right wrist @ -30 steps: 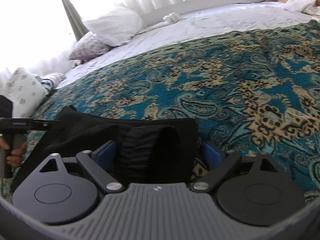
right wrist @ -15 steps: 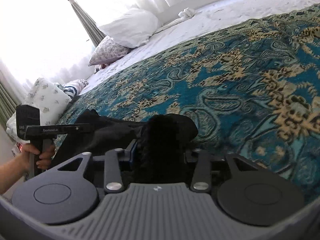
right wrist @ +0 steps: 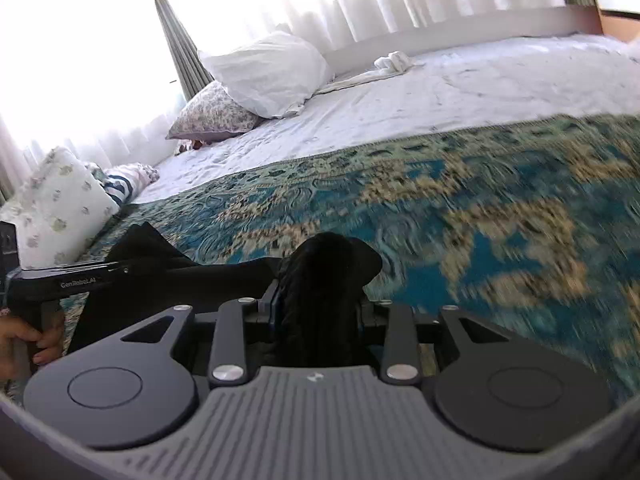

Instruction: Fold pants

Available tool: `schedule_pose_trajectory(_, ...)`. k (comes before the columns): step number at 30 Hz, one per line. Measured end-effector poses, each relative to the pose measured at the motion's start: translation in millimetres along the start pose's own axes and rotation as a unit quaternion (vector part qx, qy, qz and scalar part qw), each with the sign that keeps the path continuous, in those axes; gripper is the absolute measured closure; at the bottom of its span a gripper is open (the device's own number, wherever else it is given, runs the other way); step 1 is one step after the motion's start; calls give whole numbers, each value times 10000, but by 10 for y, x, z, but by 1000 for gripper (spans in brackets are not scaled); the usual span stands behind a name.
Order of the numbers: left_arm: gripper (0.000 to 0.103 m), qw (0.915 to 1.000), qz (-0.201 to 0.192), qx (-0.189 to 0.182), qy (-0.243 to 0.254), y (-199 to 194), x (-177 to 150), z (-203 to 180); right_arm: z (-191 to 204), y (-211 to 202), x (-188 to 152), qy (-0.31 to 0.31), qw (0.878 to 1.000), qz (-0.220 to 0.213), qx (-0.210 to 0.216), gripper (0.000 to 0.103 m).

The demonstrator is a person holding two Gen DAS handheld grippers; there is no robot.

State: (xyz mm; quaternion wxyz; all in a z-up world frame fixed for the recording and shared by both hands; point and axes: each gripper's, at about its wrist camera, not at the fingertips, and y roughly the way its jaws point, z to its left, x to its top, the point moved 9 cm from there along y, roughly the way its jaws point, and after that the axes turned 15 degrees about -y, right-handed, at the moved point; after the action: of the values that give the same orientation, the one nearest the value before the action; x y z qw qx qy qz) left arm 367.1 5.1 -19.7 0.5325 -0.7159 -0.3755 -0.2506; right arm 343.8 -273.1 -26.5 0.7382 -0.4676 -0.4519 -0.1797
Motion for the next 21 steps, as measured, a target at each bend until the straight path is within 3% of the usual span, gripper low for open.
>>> schedule_pose_trajectory(4,82,9996,97,249,0,167,-30,82,-6,231,-19,-174,9994,262,-153,61)
schedule_pose_trajectory(7,77,9996,90,278,17,189,-88,88,-56,220,-71,12,9997,203,-120,55)
schedule_pose_trajectory(10,60,9992,165,374,-8,183,-82,98,-99,142,-83,130,9991,216,-354,37)
schedule_pose_trajectory(11,50,9988,177,452,-29,165,-81,109,-91,114,-81,65,9988,227,-436,27)
schedule_pose_trajectory(12,40,9983,167,556,-54,131,-83,130,-70,66,-74,-34,9983,229,-526,23)
schedule_pose_trajectory(14,30,9978,156,645,-73,47,-97,159,-49,-39,-66,-174,9972,241,-693,21)
schedule_pose_trajectory(21,18,9968,140,774,-121,-395,-268,177,100,-615,-14,-292,9897,-111,-1395,8)
